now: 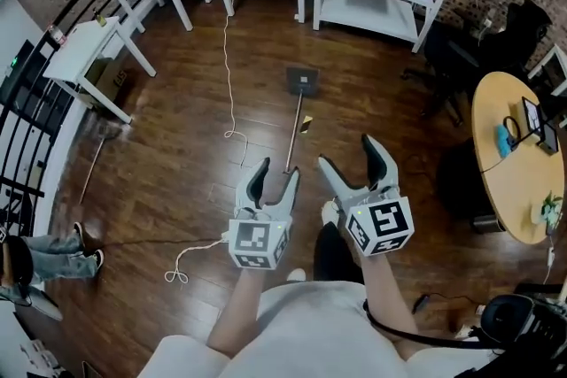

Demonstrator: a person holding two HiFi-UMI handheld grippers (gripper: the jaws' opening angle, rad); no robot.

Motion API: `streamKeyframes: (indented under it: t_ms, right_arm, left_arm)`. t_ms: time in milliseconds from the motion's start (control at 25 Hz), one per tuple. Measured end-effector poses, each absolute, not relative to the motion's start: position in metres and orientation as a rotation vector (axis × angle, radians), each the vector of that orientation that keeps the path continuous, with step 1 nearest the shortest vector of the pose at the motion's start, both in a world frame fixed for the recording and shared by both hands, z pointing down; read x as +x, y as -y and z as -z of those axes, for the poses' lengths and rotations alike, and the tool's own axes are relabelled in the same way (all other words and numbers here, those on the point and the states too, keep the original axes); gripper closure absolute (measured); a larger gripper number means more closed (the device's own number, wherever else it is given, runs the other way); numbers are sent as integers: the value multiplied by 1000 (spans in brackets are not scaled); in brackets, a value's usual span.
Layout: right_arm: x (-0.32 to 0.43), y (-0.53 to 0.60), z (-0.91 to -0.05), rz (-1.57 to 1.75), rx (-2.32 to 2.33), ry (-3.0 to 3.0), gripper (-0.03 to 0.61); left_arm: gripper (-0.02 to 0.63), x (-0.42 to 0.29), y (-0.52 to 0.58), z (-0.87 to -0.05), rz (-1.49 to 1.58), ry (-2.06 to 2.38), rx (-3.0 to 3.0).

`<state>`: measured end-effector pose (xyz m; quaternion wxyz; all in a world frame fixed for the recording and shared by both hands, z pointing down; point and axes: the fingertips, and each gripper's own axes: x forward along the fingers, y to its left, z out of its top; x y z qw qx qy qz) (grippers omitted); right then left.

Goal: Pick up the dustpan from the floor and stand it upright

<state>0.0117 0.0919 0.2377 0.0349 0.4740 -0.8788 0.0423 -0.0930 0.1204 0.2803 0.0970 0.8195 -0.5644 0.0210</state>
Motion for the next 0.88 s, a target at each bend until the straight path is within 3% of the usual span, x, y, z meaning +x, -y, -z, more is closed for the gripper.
streamKeyframes:
  t_ms: [480,880]
  right_arm:
    - [38,108,-322,-49,1238,2564,249]
    - [24,166,-498,-267,1148,2407,255]
  left_arm:
    - [359,-78,75,-391,-312,1730,2168]
    - [358,-83,129,-616,-598,1532,1974]
